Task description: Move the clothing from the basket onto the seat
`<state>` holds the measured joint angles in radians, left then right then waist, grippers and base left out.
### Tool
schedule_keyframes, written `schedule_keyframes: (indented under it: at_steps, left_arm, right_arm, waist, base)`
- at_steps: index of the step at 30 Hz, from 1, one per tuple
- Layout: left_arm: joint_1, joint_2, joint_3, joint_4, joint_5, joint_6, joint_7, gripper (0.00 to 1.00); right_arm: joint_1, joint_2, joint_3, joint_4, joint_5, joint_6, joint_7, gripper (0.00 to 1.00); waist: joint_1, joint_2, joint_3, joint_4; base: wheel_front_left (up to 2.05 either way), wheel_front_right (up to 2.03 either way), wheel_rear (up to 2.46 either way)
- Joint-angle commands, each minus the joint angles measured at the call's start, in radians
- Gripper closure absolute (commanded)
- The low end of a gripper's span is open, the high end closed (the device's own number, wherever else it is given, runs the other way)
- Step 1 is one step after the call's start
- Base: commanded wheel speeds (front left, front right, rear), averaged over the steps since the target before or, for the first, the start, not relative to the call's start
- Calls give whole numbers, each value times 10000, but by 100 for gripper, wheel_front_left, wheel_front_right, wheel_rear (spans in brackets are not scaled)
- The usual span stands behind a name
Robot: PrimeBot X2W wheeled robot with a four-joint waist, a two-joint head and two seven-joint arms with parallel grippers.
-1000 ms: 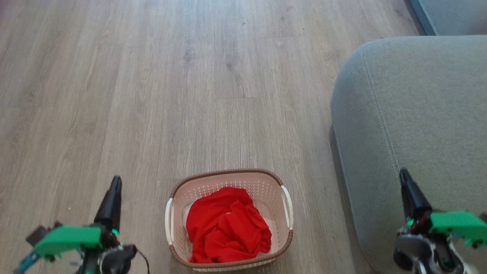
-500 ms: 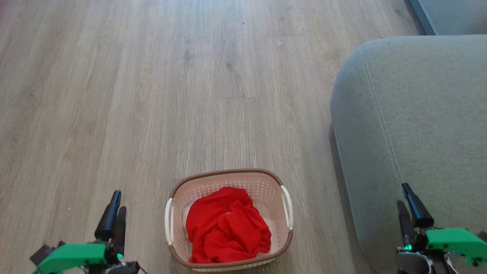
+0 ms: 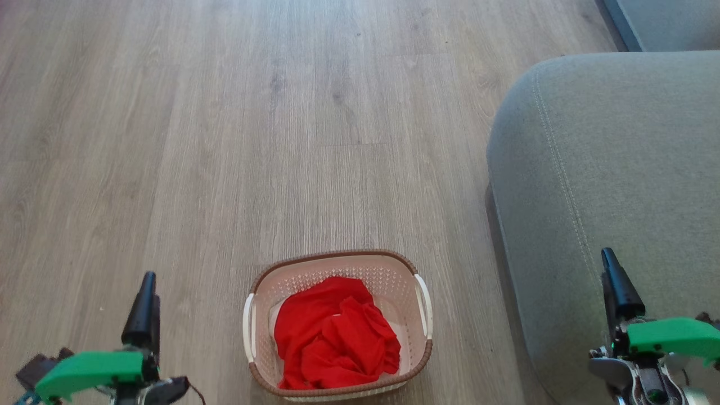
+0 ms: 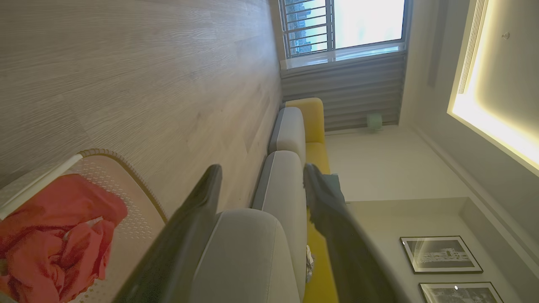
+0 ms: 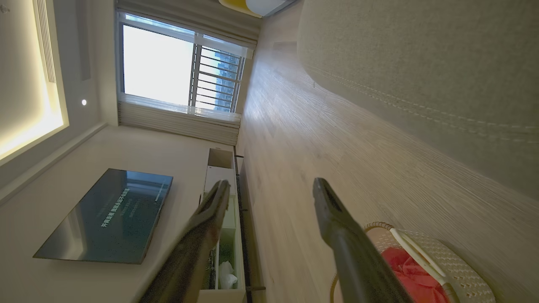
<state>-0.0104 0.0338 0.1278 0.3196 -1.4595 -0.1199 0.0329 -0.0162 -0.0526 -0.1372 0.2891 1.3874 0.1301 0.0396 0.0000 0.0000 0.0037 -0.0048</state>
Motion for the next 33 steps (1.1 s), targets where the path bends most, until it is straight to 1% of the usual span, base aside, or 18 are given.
schedule_keyframes:
  at_steps: [1,5,6,11,15,21,32,33]
  left_arm:
    - [-610,64,175,-414,139,-23,-75,0]
    - [-732,68,342,-677,578,16,-192,0]
    - [-776,70,388,-884,858,66,-250,0]
    - [-890,75,419,-1638,1681,365,-397,0]
    - [-907,79,216,-2258,2569,826,-514,0]
    - [-960,85,-472,-3025,3998,1671,-690,0]
    - [-1189,104,-1773,-3862,6300,2816,-1011,0]
    - [-1224,187,-2041,-3929,6710,3093,-1070,0]
  right_arm:
    - [-571,3,20,-426,-208,4,-119,0]
    - [-656,4,127,-699,-978,4,-237,0]
    - [-707,5,181,-840,-1361,4,-296,0]
    - [-896,6,157,-1393,-2361,4,-444,0]
    - [-998,-14,249,-1718,-3106,5,-562,0]
    - [-1160,-137,428,-2184,-4107,5,-739,0]
    - [-1351,-450,916,-2806,-5963,5,-1063,0]
    - [-1361,-521,1033,-2867,-6284,5,-1122,0]
  waist:
    - [0,0,1,1]
    - [0,0,8,4]
    - [0,0,12,4]
    - [0,0,38,2]
    - [0,0,36,5]
    - [0,0,66,47]
    - [0,0,155,186]
    - [0,0,171,204]
  base:
    - [0,0,0]
    - [0,0,0]
    - [0,0,0]
    - [0,0,0]
    - [0,0,0]
    - [0,0,0]
    - [0,0,0]
    - [0,0,0]
